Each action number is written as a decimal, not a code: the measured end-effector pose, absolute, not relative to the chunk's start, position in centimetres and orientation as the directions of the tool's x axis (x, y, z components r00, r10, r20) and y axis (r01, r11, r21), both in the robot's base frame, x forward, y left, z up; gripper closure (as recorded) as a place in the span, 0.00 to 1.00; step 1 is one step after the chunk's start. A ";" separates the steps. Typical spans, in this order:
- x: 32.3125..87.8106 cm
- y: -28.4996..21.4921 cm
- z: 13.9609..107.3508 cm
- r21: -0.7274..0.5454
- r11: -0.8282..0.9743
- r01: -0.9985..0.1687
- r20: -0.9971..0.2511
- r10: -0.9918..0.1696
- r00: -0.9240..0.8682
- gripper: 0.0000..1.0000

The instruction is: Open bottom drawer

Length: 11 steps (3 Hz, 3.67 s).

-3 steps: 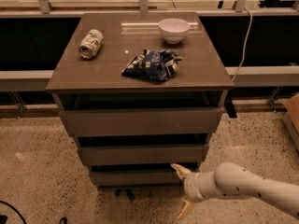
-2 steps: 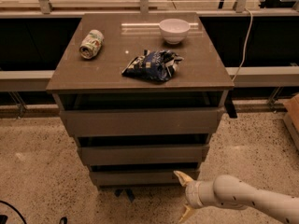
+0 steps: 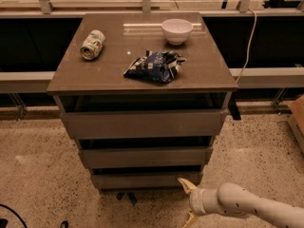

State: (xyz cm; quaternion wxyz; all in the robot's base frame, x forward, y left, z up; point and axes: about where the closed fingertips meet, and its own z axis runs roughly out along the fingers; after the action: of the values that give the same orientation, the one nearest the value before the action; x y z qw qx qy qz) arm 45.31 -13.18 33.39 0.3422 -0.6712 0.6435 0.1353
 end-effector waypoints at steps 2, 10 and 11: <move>48.8 -12.2 29.9 -0.330 0.043 -0.943 -0.543 -0.826 0.153 0.00; 61.3 -10.6 17.2 -0.266 0.022 -0.964 -0.557 -0.820 0.135 0.26; 60.2 -10.1 16.6 -0.241 0.002 -0.970 -0.558 -0.818 0.137 0.30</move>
Offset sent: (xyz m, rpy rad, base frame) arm 0.0759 0.0145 -0.0687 -0.1848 -0.0971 -0.0326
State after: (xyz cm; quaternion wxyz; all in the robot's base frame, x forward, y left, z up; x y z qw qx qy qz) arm 60.16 -10.07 16.63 0.2937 -0.6945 0.6440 0.1294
